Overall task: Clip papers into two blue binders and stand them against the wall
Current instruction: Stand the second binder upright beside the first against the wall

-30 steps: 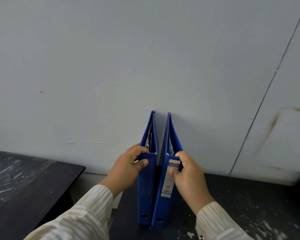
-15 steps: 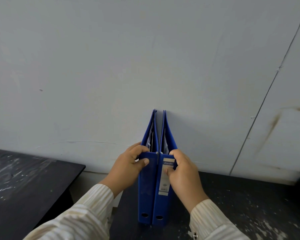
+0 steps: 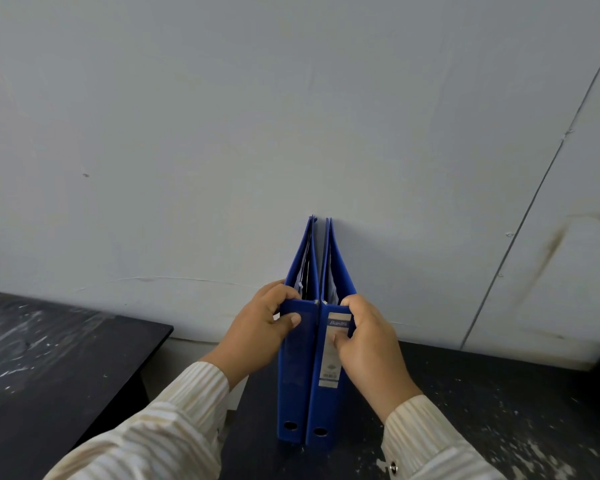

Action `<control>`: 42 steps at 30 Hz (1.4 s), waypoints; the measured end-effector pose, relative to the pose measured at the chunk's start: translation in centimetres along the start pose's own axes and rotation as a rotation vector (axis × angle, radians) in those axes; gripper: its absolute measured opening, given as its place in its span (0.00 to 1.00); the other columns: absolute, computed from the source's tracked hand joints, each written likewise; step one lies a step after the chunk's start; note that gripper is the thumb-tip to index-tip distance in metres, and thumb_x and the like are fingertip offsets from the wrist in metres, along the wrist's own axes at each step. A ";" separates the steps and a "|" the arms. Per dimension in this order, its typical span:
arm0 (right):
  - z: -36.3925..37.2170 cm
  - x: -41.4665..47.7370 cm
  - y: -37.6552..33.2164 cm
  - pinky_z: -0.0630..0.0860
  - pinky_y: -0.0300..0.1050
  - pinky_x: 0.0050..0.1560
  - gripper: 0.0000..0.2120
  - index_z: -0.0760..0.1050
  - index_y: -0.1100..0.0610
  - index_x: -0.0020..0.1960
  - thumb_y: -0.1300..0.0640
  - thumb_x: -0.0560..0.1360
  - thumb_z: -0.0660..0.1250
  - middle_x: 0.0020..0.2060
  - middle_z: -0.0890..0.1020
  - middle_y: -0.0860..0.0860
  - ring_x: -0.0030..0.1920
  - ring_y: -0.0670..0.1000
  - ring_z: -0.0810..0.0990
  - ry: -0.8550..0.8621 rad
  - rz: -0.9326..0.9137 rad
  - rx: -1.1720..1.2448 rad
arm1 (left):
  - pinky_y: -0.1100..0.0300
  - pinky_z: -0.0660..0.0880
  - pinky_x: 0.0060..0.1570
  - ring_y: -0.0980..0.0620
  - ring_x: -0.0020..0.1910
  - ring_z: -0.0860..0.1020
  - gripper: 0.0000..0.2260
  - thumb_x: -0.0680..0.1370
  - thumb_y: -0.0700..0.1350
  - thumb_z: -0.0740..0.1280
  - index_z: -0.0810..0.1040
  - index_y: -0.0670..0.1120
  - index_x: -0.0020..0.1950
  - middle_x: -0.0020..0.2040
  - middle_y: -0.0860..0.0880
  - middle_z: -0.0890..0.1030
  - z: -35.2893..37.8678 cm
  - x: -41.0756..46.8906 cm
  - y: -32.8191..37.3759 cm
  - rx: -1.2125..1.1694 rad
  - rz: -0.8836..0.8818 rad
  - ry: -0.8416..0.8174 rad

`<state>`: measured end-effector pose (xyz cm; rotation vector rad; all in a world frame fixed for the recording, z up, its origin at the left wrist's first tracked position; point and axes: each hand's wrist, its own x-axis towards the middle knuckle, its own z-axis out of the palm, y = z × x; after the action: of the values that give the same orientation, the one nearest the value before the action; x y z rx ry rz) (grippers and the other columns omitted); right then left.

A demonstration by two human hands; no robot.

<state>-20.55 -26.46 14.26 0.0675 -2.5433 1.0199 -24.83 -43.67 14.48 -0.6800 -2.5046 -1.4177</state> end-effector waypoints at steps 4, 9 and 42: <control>0.0 -0.1 0.0 0.71 0.31 0.32 0.11 0.66 0.47 0.48 0.60 0.75 0.67 0.44 0.74 0.45 0.40 0.41 0.75 0.003 0.010 -0.004 | 0.73 0.72 0.46 0.59 0.53 0.74 0.12 0.75 0.38 0.67 0.72 0.56 0.47 0.56 0.56 0.73 -0.1 0.1 0.1 -0.033 -0.009 -0.035; 0.1 -0.2 0.0 0.69 0.31 0.30 0.11 0.66 0.47 0.48 0.60 0.74 0.67 0.43 0.74 0.44 0.39 0.41 0.75 0.017 0.013 -0.014 | 0.78 0.70 0.44 0.61 0.53 0.74 0.15 0.75 0.37 0.68 0.70 0.58 0.45 0.59 0.57 0.72 0.1 0.1 0.0 -0.021 -0.007 -0.025; 0.5 -0.2 0.0 0.70 0.29 0.27 0.13 0.66 0.46 0.52 0.58 0.74 0.67 0.47 0.74 0.44 0.40 0.38 0.74 0.021 0.006 -0.036 | 0.78 0.70 0.43 0.65 0.51 0.73 0.15 0.76 0.40 0.67 0.69 0.61 0.47 0.56 0.61 0.71 0.5 0.1 -0.5 0.037 0.012 -0.006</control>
<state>-20.53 -26.81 13.81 0.0384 -2.5429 0.9721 -25.11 -43.48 13.85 -0.6924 -2.5203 -1.3638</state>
